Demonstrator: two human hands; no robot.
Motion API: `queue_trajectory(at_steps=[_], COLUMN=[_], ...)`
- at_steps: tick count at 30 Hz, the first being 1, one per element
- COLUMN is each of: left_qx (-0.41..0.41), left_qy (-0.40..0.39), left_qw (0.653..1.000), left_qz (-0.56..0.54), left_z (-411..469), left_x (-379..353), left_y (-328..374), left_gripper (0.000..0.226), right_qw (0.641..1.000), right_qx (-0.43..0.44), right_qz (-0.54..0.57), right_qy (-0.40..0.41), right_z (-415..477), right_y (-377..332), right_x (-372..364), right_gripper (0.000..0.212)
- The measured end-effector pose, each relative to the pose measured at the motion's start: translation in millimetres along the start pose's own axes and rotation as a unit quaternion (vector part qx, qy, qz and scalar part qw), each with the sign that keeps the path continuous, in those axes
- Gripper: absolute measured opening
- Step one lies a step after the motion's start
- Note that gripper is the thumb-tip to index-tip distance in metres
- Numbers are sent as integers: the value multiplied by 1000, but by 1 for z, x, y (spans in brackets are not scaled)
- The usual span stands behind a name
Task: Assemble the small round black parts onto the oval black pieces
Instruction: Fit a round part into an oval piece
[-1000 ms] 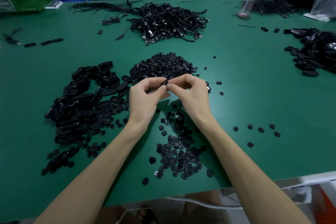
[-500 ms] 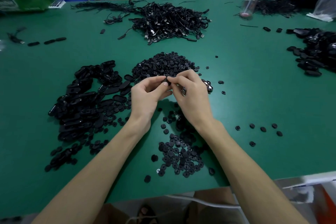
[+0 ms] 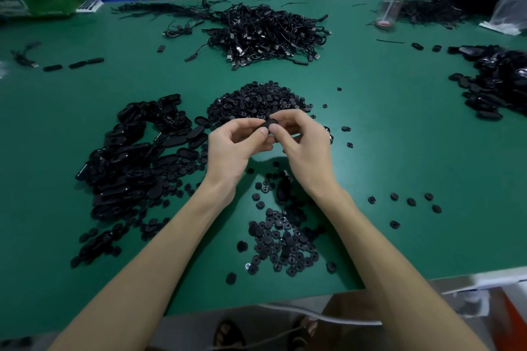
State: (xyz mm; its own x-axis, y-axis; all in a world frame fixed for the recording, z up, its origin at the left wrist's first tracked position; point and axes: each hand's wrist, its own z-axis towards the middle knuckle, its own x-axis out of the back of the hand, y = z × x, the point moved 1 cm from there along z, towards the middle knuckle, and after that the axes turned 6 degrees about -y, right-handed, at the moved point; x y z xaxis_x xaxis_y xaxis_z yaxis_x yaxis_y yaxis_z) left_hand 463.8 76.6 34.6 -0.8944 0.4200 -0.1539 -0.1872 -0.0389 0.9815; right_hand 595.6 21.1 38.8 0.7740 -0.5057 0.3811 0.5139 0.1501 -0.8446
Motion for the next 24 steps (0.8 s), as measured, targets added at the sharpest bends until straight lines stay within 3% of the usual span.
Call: queue_trajectory(at_steps=[10, 24], left_qx=[3, 6], left_qy=[-23, -30], left_qw=[1000, 999], left_qz=[13, 38], left_z=[1, 2], left_x=[4, 6], left_y=[1, 1], left_gripper=[19, 16], right_qw=[988, 984], right_qx=[-54, -62], right_qz=[141, 163], right_qy=[-17, -26], right_z=[4, 2], right_y=[4, 3], right_x=[5, 5], right_gripper=[10, 7])
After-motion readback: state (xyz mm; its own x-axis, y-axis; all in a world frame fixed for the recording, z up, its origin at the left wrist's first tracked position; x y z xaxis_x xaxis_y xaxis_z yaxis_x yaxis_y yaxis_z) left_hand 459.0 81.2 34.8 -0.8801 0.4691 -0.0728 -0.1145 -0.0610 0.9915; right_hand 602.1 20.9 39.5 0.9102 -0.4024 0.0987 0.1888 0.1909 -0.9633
